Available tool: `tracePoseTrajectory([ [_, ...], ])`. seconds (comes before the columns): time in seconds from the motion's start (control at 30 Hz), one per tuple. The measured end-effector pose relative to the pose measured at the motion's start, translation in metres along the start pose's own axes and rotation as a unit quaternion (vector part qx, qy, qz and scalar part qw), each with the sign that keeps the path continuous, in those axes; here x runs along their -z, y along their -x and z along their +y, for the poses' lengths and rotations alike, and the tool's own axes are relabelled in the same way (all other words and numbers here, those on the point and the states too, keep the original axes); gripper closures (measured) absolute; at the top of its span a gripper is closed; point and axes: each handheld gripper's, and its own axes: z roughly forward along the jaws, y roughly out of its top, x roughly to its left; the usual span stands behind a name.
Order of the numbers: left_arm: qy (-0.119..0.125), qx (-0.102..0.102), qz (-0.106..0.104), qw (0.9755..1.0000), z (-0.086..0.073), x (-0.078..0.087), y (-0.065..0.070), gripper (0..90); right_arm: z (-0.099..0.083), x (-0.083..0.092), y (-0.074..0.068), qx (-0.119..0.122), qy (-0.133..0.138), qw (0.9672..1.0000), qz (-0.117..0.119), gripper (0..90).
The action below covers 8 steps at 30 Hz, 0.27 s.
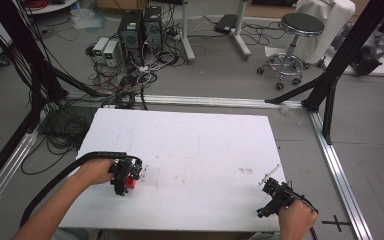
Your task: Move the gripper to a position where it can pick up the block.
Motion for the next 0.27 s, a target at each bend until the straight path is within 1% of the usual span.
tracePoseTrajectory([
  [0.03,-0.001,-0.001,-0.001,1.0,0.0002,-0.0001,-0.0005,21.5,0.0,0.0,0.0,0.0,0.0,1.0,0.0,6.3],
  [0.1,0.0,0.001,0.003,1.0,0.0003,-0.0004,-0.0009,21.5,0.0,-0.0001,0.0,-0.001,-0.001,1.0,0.0,6.4],
  [0.17,-0.001,0.002,0.0,1.0,0.0003,-0.0008,-0.0012,21.5,-0.0001,-0.0001,0.0001,-0.001,0.0,1.0,0.001,6.3],
  [0.27,-0.004,0.0,0.0,1.0,0.0007,-0.0006,-0.0009,21.5,-0.0001,0.0001,0.0001,-0.001,0.0,1.0,0.001,6.3],
])
